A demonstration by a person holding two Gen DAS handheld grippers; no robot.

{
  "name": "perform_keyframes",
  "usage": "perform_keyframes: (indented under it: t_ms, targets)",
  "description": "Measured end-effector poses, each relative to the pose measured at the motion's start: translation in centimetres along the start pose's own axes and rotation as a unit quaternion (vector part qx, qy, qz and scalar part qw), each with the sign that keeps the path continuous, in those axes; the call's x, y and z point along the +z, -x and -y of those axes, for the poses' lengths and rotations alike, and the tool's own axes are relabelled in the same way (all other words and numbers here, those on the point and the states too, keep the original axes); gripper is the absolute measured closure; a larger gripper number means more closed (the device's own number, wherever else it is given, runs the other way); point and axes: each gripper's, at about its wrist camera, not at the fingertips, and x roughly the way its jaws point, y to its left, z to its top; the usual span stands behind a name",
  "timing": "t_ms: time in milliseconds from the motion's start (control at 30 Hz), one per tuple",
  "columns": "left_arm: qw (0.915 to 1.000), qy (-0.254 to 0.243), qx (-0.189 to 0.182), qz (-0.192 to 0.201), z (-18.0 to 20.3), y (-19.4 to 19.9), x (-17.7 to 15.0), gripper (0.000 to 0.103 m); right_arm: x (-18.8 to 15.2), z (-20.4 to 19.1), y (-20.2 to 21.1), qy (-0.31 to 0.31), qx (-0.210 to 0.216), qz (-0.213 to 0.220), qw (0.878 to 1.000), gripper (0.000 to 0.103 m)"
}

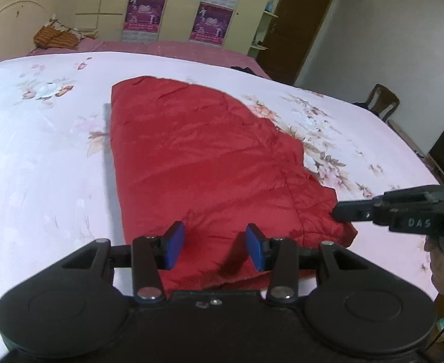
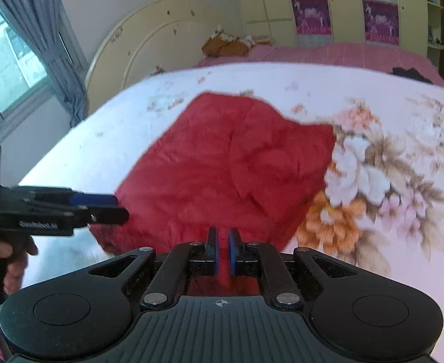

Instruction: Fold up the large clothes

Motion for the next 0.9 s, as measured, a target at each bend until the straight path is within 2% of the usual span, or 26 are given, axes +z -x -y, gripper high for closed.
perform_keyframes:
  t_ms: [367,600,900]
  targets:
    - [0.9987,-0.016,0.048,0.009,1.0,-1.1,-1.8,0.06,-3.0,1.0,-2.3,-0.002,-0.012,-0.019,1.0,0.095]
    - [0.9977,-0.025,0.062,0.012,1.1,-1.6,-2.4,0.06,-3.8,1.5,-3.9,-0.003,-0.018,-0.028,0.999,0.095]
    - [0.9969,-0.031,0.071,0.008,1.1,-1.8,-2.3,0.06,-3.7,1.4,-3.8,-0.006,-0.028,-0.031,0.999,0.095]
